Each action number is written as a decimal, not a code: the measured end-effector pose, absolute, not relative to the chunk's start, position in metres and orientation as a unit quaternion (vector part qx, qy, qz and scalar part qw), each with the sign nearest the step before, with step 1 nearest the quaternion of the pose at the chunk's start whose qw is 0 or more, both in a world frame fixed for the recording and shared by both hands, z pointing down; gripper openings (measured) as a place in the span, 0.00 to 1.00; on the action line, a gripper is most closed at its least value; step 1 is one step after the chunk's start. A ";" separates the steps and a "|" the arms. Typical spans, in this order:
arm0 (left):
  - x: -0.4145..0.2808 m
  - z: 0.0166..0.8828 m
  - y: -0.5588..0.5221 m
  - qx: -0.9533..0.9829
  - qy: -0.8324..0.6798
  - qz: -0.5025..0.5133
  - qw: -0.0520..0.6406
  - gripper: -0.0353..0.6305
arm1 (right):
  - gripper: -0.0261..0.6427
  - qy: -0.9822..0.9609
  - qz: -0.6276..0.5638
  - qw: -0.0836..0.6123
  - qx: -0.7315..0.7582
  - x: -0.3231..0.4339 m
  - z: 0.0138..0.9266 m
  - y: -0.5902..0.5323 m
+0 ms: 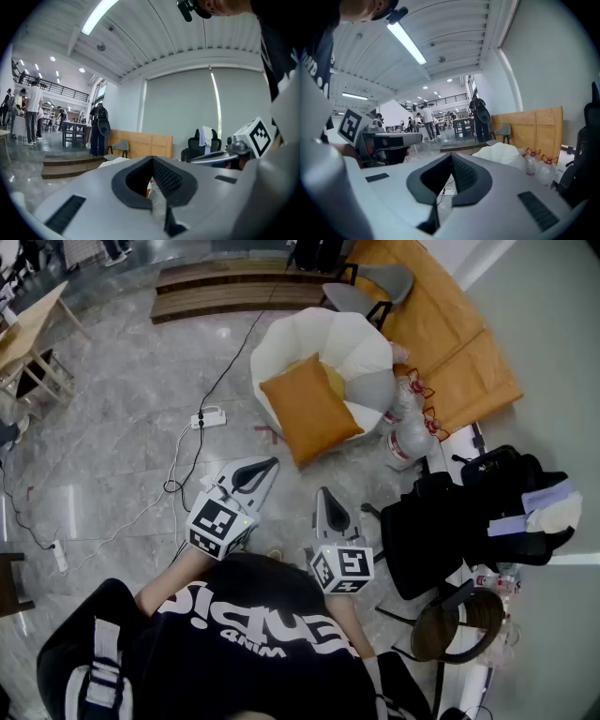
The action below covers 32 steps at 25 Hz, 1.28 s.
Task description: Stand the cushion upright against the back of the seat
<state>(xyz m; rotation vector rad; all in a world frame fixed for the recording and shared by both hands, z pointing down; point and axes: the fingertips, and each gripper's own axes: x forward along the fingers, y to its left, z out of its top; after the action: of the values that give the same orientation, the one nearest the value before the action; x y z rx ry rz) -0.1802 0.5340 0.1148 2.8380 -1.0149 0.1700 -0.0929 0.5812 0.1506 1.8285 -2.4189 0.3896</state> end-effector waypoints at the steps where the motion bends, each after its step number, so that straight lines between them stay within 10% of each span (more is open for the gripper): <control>1: -0.180 0.117 0.535 0.939 -0.333 0.057 0.061 0.07 | 0.07 -0.790 0.127 0.042 0.598 -0.092 0.151 0.582; 32: -0.212 0.139 0.514 0.952 -0.292 0.062 0.071 0.07 | 0.07 -0.749 0.090 0.006 0.656 -0.091 0.139 0.577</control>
<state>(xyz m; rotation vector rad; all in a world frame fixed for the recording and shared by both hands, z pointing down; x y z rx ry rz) -0.2119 0.5144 0.1386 2.8614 -0.8772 0.1878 -0.0912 0.5766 0.1387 2.0539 -2.3445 0.2803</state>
